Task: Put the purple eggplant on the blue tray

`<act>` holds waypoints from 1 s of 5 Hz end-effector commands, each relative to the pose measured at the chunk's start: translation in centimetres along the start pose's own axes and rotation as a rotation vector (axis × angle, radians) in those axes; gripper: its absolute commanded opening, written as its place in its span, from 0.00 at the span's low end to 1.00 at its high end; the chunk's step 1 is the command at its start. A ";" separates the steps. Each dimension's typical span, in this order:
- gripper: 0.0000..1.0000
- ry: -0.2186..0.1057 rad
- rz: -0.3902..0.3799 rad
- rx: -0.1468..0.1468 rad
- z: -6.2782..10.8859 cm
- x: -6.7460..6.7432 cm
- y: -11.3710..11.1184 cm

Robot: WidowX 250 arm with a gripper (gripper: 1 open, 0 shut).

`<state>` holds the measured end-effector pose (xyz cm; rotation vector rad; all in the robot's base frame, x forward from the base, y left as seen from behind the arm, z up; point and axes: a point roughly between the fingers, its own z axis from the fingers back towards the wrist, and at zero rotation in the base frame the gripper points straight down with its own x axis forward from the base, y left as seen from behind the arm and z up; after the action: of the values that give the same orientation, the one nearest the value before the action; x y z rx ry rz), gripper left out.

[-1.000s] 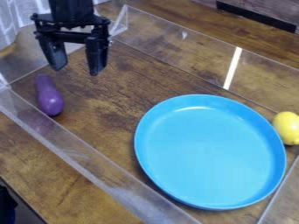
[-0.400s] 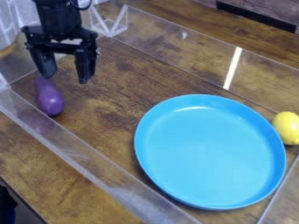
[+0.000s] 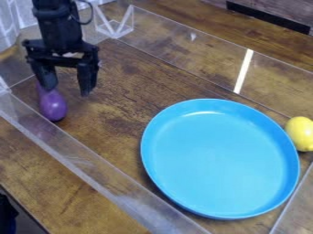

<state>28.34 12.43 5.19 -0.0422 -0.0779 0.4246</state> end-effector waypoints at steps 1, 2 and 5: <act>1.00 -0.043 0.049 0.012 0.0 1.0 1.2; 1.00 -0.044 0.074 0.022 -0.9 1.3 1.8; 1.00 -0.032 0.141 0.053 -2.7 2.2 2.9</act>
<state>29.09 15.54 1.78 0.0060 -0.0751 0.5595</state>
